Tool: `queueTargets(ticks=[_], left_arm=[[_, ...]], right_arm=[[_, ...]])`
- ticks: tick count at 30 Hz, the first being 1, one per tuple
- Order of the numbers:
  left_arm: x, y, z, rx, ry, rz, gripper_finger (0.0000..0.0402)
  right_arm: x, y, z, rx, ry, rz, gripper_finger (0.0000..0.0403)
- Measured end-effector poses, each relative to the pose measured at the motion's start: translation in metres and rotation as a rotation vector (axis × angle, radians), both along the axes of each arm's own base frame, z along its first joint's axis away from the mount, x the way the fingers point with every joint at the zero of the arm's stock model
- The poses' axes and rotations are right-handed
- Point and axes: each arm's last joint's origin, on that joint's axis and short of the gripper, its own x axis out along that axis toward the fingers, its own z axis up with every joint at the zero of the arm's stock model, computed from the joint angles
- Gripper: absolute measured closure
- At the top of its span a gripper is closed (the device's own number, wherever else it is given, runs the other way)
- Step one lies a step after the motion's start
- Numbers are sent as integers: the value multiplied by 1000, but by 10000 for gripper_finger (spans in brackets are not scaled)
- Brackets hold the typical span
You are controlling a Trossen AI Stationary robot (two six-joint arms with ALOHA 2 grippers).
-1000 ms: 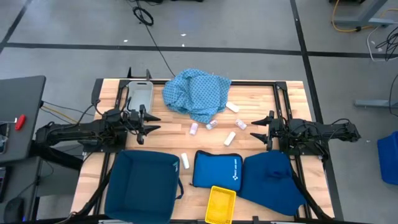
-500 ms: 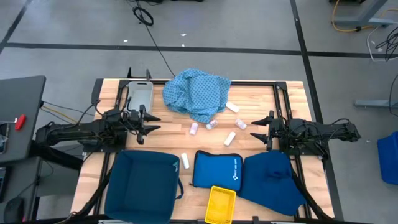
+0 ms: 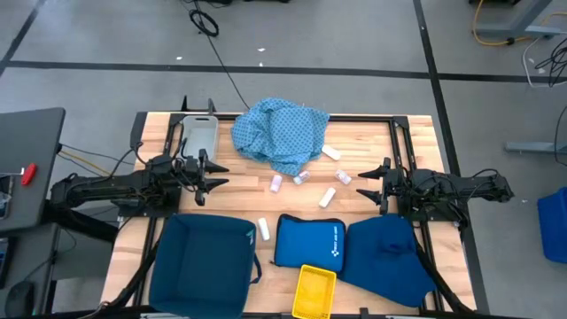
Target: Pick & place medical supplies in basket/bin
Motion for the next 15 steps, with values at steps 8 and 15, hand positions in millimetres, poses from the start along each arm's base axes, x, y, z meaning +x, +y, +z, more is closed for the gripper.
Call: queueTargets(ticks=[8, 15], left_arm=[[0, 0, 1, 0, -13, 4, 231], [0, 0, 3, 6, -30, 7, 231]], right_arm=[[0, 0, 0, 0, 0, 0, 133], [0, 0, 0, 0, 0, 0, 133]])
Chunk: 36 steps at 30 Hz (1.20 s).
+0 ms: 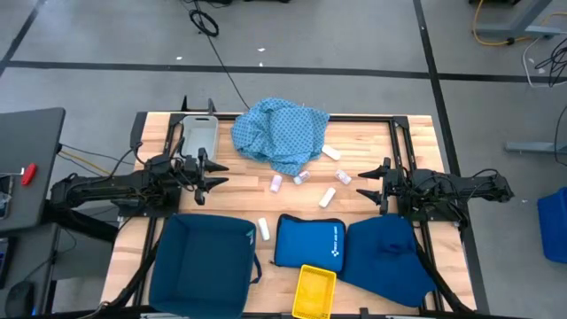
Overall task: Pick & place medical supplies in basket/bin
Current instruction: Put the white pill bottle into the gray bin
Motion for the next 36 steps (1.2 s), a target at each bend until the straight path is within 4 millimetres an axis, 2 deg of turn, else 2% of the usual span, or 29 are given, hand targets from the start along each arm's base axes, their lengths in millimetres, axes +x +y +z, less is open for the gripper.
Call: queueTargets(ticks=[14, 23, 29, 36], left_arm=[[0, 0, 0, -1, 0, 11, 231], [0, 2, 0, 2, 1, 67, 231], [-1, 4, 0, -10, -1, 129, 231], [-1, 4, 0, -35, -6, 140, 231]], right_arm=[[0, 0, 0, 3, -1, -1, 133], [1, -1, 4, 196, -91, -82, 133], [1, -2, 9, 211, -149, -117, 133], [2, -2, 5, 218, -134, -118, 132]])
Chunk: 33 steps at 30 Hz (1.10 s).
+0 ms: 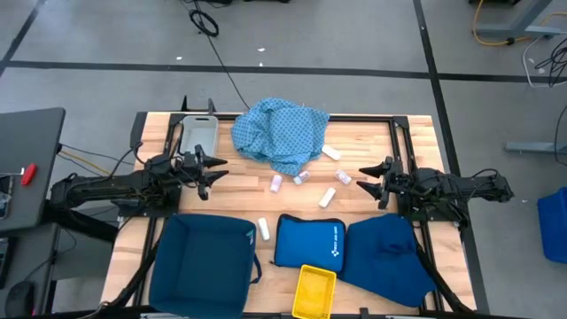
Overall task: Pick & place medical supplies in basket/bin
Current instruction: Put the white pill bottle into the gray bin
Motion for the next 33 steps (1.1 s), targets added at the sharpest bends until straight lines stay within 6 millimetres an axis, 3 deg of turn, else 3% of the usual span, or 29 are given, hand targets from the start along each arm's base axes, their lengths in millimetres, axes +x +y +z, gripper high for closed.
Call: queueTargets(ticks=[12, 18, 23, 33], left_arm=[[0, -1, 5, 83, -29, -31, 231], [3, -1, 0, 129, 26, -36, 231], [5, 0, -1, 167, 53, -34, 231], [7, 0, -1, 228, 65, -30, 231]], right_arm=[[7, 2, -9, 138, 65, 37, 133], [13, 0, -14, 62, 145, -52, 133], [24, 4, -13, 10, 147, 39, 133], [45, 1, -16, -35, 220, -3, 133]])
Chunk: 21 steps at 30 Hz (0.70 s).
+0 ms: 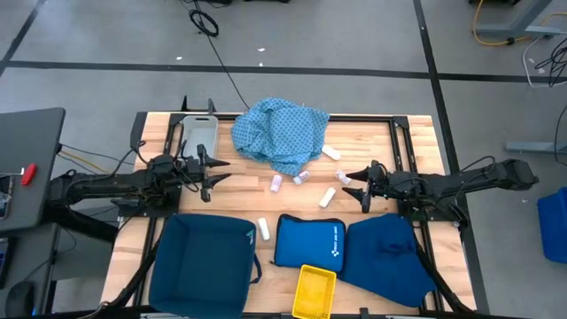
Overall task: Pick & place medical supplies in basket/bin
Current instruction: Put the white pill bottle into the gray bin
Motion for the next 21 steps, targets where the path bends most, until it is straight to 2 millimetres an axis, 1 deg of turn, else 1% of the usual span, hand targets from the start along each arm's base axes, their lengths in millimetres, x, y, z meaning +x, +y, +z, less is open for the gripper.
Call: queueTargets(ticks=[3, 7, 10, 14, 17, 21], left_arm=[[0, 0, 0, 2, 4, 0, 231], [1, 0, -1, -4, 12, 2, 231], [3, 2, 0, -35, 30, 52, 231], [8, 6, 7, -107, 106, 140, 234], [15, 8, 16, -152, 178, 161, 240], [28, 10, 27, -165, 280, 168, 248]], right_arm=[[10, -2, 5, -28, 50, -11, 133], [29, -5, 17, -93, 111, -7, 133], [43, -7, 24, -125, 155, 7, 133], [59, -12, 25, -142, 256, -3, 133], [68, -15, 23, -150, 299, -10, 133], [76, -18, 20, -173, 337, -4, 133]])
